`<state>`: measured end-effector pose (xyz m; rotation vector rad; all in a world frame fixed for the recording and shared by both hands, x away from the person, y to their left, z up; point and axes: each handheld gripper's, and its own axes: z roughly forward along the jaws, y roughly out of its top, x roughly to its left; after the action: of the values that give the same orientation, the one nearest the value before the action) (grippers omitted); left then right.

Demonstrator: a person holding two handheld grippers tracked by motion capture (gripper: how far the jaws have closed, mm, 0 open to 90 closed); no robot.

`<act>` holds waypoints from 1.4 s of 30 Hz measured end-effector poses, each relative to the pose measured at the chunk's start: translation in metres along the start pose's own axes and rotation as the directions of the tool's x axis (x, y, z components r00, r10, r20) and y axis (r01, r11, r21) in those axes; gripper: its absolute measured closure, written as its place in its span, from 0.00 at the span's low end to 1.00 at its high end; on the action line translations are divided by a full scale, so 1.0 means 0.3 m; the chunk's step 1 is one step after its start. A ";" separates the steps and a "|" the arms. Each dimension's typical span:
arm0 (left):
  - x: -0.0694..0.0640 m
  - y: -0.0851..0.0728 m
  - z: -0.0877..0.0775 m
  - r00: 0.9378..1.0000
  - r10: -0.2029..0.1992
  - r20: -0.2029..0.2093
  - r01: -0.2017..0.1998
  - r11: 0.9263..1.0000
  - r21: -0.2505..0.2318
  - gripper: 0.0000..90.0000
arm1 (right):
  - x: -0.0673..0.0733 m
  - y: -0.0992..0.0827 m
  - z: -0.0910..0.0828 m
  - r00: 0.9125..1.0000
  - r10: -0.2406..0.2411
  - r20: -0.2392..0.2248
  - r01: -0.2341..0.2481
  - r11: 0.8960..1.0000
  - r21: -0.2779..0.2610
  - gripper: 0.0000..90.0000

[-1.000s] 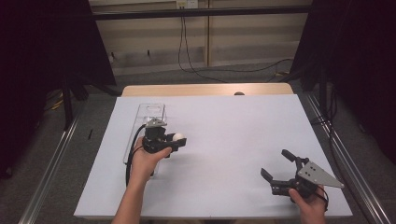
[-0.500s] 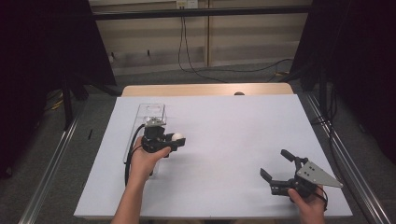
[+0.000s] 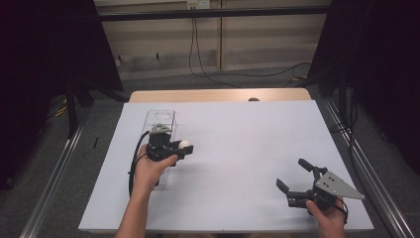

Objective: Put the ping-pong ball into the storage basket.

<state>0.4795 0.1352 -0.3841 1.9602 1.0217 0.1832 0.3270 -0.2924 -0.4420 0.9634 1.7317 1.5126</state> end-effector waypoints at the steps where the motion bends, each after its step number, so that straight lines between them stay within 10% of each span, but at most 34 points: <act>1: 0.001 0.001 -0.002 1.000 -0.002 -0.001 0.002 1.000 0.001 0.57 | -0.001 0.000 -0.001 1.000 0.000 -0.002 0.000 1.000 0.003 0.01; 42: 0.028 0.002 -0.053 0.999 -0.006 -0.037 0.005 1.000 -0.008 0.57 | 0.000 -0.002 0.005 1.000 -0.001 0.002 0.001 1.000 0.002 0.01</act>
<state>0.4777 0.1513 -0.3764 1.9530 1.0485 0.2209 0.3281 -0.2917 -0.4428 0.9644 1.7327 1.5093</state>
